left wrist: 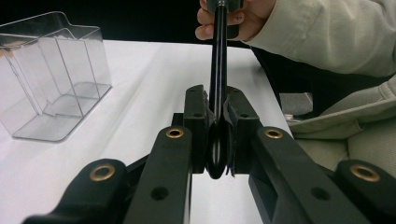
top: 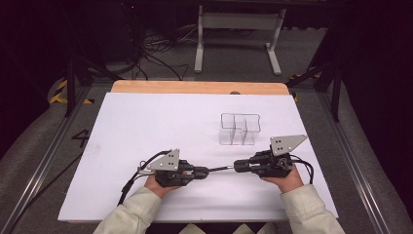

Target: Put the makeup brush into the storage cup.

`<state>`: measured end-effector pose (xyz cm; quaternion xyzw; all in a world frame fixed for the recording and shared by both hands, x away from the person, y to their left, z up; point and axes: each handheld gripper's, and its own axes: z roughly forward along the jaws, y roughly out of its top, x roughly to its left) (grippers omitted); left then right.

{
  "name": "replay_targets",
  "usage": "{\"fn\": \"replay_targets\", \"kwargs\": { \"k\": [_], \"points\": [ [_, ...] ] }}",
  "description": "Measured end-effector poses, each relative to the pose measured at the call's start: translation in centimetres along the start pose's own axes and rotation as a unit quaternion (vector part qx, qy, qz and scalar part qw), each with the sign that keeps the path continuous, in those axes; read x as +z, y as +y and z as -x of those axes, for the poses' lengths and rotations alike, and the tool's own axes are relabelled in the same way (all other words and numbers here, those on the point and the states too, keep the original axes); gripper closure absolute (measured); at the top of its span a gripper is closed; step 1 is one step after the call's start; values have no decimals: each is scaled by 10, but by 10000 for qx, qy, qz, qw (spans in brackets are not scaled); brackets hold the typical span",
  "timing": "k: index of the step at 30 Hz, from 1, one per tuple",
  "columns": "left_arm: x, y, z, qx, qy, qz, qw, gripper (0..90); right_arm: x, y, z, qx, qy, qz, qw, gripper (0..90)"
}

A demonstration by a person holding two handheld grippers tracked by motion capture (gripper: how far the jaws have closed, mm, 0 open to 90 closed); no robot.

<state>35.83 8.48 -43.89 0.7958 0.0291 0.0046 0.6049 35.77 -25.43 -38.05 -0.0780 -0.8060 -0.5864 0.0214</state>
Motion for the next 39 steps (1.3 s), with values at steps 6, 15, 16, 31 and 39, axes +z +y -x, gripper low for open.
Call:
{"fn": "replay_targets", "kwargs": {
  "k": [6, 15, 16, 31, 39],
  "points": [
    [0, 0, 0, 12, 40, -53, 10000, 808, 0, 0, 0, 20, 0, -35, 10000, 843],
    [1, 1, 2, 45, 169, -113, 9998, 786, 0, 3, 0, 89, -28, -29, 10000, 844],
    [1, 1, 2, 45, 169, -113, 9998, 769, 0, 3, 0, 89, -28, -29, 10000, 844],
    [-8, -3, -4, -381, 547, -276, 9974, 397, -16, 19, -3, 41, -323, -91, 9994, 844],
    [-15, -4, -3, -391, 705, -284, 9963, 390, -25, 29, -1, 41, -507, -109, 9986, 844]
  ]
}}
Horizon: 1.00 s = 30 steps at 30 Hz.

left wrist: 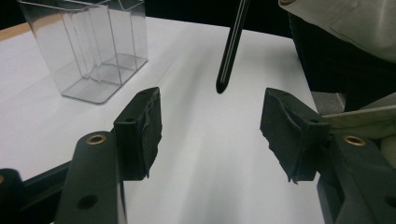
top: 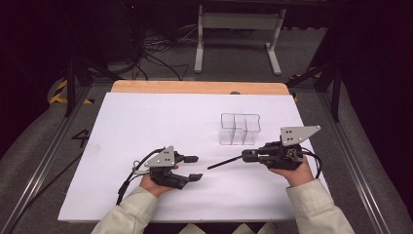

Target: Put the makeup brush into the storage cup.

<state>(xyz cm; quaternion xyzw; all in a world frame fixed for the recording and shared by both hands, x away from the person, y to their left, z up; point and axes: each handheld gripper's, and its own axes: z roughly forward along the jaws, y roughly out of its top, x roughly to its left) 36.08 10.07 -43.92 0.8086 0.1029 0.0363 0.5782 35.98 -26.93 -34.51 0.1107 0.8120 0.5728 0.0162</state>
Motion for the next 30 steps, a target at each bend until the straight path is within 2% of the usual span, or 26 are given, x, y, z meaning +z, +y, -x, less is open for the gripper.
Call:
{"fn": "replay_targets", "kwargs": {
  "k": [10, 18, 30],
  "points": [
    [-15, -4, -3, -56, 298, -41, 9995, 363, -12, 22, 2, -62, -292, -167, 9994, 844],
    [-25, -6, -7, -231, 479, -119, 9985, 267, -23, 39, 6, -56, -589, -272, 9979, 844],
    [-36, -8, -11, -357, 714, -94, 9968, 133, -35, 62, 14, -17, -948, -501, 9942, 844]
  ]
}}
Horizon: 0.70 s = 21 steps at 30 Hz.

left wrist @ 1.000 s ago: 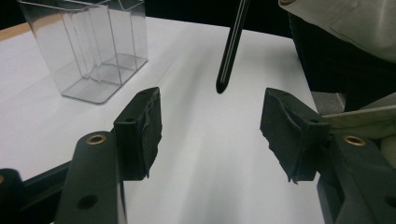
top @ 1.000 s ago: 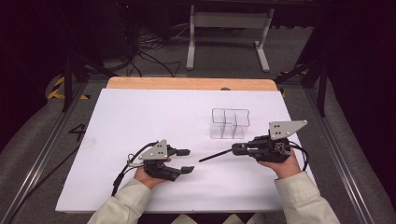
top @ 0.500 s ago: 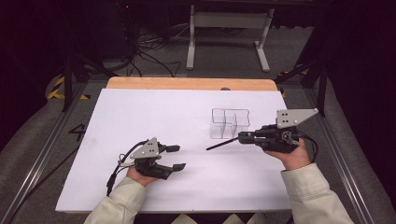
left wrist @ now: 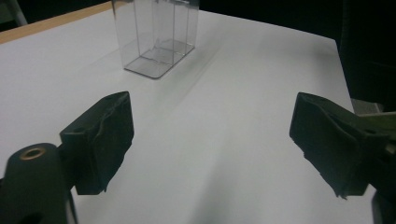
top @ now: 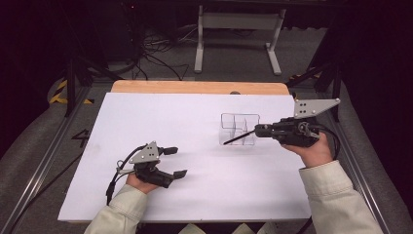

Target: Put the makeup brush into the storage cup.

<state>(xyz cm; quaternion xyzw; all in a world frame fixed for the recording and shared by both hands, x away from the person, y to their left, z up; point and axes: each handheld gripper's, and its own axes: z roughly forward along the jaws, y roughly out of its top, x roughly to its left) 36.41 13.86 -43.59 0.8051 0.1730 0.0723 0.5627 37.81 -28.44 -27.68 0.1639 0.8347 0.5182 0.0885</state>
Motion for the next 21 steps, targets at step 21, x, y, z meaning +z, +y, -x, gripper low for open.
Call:
{"fn": "replay_targets", "kwargs": {
  "k": [21],
  "points": [
    [-17, -7, -7, -127, 377, 91, 9992, 73, -11, 29, 18, 156, -606, -554, 9965, 844]
  ]
}}
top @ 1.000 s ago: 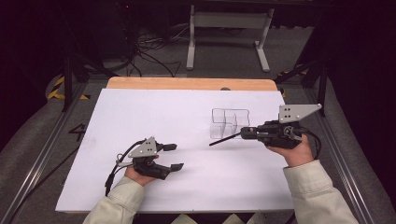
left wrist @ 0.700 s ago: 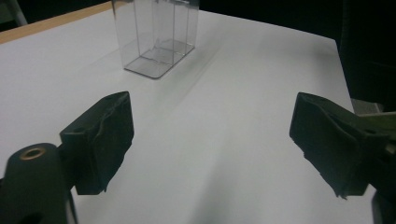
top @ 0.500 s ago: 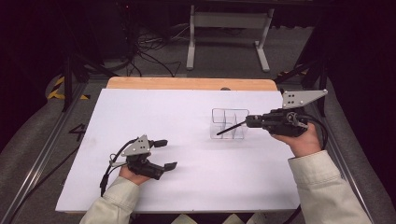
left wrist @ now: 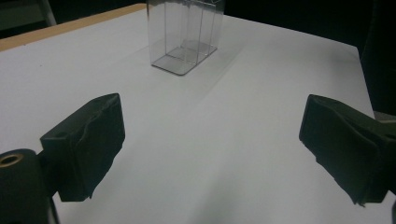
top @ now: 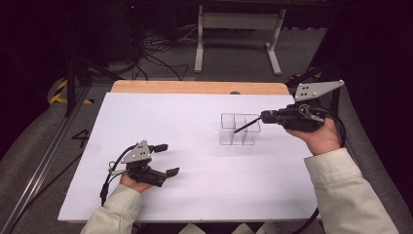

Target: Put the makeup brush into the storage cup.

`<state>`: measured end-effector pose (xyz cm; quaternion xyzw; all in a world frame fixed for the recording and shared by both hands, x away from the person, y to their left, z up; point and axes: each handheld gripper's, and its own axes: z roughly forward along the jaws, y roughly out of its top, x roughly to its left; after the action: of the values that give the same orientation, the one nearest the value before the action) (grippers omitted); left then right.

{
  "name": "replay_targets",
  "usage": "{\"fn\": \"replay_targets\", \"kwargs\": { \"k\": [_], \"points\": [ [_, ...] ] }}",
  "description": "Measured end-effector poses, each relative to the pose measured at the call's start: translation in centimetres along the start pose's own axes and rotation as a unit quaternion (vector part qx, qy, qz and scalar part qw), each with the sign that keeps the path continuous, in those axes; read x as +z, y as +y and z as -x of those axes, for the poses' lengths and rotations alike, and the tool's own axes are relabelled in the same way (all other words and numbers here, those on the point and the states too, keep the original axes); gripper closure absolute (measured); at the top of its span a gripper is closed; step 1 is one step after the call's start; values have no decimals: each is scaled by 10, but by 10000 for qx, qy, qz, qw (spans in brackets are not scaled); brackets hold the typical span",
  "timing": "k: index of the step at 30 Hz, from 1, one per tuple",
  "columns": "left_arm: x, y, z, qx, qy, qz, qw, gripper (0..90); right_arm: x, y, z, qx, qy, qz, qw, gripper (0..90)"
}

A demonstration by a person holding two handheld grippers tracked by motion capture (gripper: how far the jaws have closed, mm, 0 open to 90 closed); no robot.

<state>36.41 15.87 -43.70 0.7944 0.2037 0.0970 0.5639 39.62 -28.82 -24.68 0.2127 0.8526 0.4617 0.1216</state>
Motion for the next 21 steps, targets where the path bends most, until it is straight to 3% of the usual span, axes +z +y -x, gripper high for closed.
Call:
{"fn": "replay_targets", "kwargs": {
  "k": [8, 21],
  "points": [
    [-3, -2, -2, -129, 26, 41, 9999, 67, -3, 12, 9, 72, -256, -195, 9995, 843],
    [-6, -3, -5, -172, 151, 34, 9997, 56, 0, 26, 23, 295, -573, -559, 9964, 843]
  ]
}}
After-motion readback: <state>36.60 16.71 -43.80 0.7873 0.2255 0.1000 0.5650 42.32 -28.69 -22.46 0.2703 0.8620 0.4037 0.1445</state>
